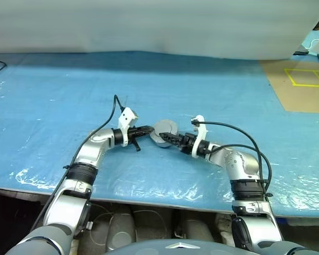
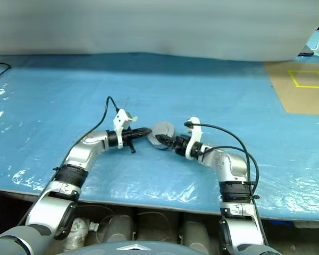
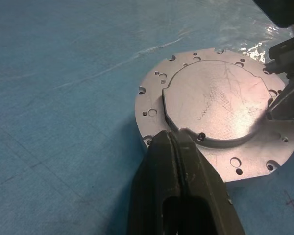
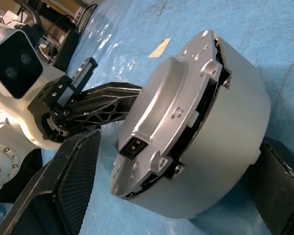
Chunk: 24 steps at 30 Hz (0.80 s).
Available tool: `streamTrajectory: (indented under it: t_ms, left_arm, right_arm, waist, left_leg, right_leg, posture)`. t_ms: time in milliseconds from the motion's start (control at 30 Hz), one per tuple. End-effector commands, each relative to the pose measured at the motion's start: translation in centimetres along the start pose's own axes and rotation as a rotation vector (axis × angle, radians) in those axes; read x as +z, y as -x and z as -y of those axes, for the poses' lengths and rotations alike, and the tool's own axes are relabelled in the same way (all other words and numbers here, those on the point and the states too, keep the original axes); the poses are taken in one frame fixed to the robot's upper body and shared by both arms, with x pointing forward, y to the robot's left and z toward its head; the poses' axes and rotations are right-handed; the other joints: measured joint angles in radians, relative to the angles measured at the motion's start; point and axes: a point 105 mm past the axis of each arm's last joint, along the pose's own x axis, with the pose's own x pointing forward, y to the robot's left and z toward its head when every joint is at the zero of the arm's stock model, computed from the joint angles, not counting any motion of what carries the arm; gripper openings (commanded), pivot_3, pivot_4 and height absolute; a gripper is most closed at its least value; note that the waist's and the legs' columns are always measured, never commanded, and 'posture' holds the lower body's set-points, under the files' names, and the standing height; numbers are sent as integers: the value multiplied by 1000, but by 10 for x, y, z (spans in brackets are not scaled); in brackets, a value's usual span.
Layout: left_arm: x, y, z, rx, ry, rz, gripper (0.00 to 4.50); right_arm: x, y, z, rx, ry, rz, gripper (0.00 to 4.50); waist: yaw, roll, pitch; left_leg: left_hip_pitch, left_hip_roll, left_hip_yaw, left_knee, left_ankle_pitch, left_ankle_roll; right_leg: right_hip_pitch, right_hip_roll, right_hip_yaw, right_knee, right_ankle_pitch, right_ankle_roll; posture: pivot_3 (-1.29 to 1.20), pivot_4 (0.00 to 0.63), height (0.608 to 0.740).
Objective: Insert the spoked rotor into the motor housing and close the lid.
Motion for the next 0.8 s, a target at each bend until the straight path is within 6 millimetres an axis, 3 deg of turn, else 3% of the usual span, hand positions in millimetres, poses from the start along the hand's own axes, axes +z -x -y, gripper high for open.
streamTrajectory:
  t_ms: [33,133,233,300,633,767,800]
  left_arm:
    - [-5,-3,6,-30,-4,-23,0]
    - [-6,-2,6,-31,-5,-26,0]
    - [-6,-2,6,-33,-8,-29,0]
    - [-6,-2,6,-34,-8,-28,0]
    - [11,-1,3,-26,11,57,0]
    - [78,17,17,-179,235,353,0]
    - [87,22,22,-216,269,381,0]
  right_arm:
    - [3,-1,3,-16,-2,25,4473]
    - [8,3,10,-35,-31,61,3889]
    - [14,8,17,-45,-67,98,2903]
    - [16,11,18,-43,-82,115,2579]
    - [13,9,15,-14,-124,126,2484]
    - [4,4,19,-37,-169,112,2482]
    - [4,5,21,-44,-179,116,2482]
  waist:
    - [4,0,0]
    - [8,0,0]
    - [11,0,0]
    - [13,0,0]
    - [12,1,0]
    - [10,0,2]
    - [9,0,2]
  left_leg:
    - [0,0,0,0,0,0]
    - [0,0,0,1,0,0]
    - [0,0,0,1,0,0]
    - [0,-1,0,1,0,0]
    - [-1,-1,0,1,0,0]
    - [-3,0,0,2,1,-1]
    - [-4,0,0,2,1,-2]
  right_leg:
    - [0,0,0,0,0,0]
    - [0,0,0,0,0,0]
    - [0,0,0,1,0,0]
    - [0,-1,0,1,0,0]
    - [0,-1,0,1,0,0]
    - [-2,-1,0,2,0,0]
    - [-3,-1,0,3,0,-1]
  posture:
    - [0,150,740]
    - [0,150,740]
    - [0,150,740]
    - [0,150,740]
    - [0,150,740]
    - [0,150,740]
    - [0,150,740]
